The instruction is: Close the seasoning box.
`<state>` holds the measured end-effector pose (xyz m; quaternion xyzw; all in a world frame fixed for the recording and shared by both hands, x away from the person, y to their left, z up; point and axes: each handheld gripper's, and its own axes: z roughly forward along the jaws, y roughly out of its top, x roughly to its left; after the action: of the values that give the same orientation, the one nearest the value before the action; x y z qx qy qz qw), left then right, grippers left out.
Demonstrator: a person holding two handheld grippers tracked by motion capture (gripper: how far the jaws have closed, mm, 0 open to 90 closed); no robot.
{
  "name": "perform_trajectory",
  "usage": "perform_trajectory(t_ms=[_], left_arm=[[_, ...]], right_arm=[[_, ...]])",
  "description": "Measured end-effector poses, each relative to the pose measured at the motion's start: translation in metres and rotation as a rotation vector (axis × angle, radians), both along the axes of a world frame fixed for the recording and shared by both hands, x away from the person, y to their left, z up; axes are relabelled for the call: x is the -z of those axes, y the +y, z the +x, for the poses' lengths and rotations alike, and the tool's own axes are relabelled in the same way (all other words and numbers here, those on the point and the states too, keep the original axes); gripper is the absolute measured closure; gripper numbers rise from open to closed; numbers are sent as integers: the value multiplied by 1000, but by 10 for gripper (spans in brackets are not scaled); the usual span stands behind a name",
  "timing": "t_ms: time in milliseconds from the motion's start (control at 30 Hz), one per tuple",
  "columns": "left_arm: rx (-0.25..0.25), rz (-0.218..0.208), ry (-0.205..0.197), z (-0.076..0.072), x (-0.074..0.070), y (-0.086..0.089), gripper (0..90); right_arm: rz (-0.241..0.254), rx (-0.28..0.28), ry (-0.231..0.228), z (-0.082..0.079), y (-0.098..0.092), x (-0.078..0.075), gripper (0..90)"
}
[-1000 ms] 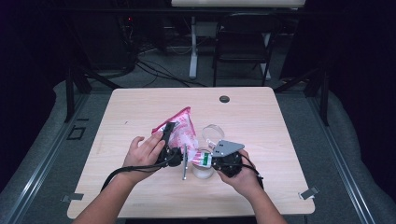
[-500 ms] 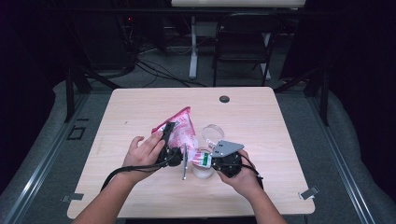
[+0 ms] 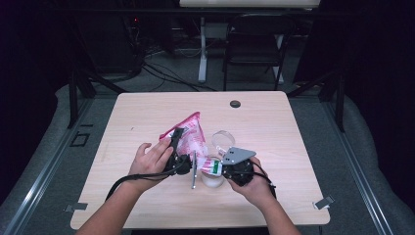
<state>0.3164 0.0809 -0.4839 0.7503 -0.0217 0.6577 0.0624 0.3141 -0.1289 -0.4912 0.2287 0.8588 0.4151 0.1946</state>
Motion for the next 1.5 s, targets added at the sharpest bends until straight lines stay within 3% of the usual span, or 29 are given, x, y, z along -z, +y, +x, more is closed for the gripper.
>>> perform_trajectory(t_ms=[267,333,367,400,433,567,600,633,733,1500], left_arm=[[3,3,-1,0,0,0,660],[14,-2,-6,1,0,0,661],[40,-13,-27,2,1,1,660],[39,-11,-26,2,1,1,661],[5,4,-3,0,-1,-1,660],[5,5,-5,0,-1,-1,661],[39,-12,-28,2,1,0,660],[14,-1,-7,1,0,0,660],[-1,3,1,0,0,0,660],[8,3,-2,0,1,1,661]], right_arm=[[-1,-1,1,0,0,0,900],[-1,-2,2,0,0,0,900],[2,-2,4,0,0,1,900],[0,-2,3,0,0,1,900],[0,-2,3,0,0,1,900],[-3,-2,5,0,0,1,900],[0,-2,7,0,1,2,900],[-2,0,5,0,1,2,900],[-8,-3,7,0,1,2,900],[-9,-3,11,1,2,4,900]])
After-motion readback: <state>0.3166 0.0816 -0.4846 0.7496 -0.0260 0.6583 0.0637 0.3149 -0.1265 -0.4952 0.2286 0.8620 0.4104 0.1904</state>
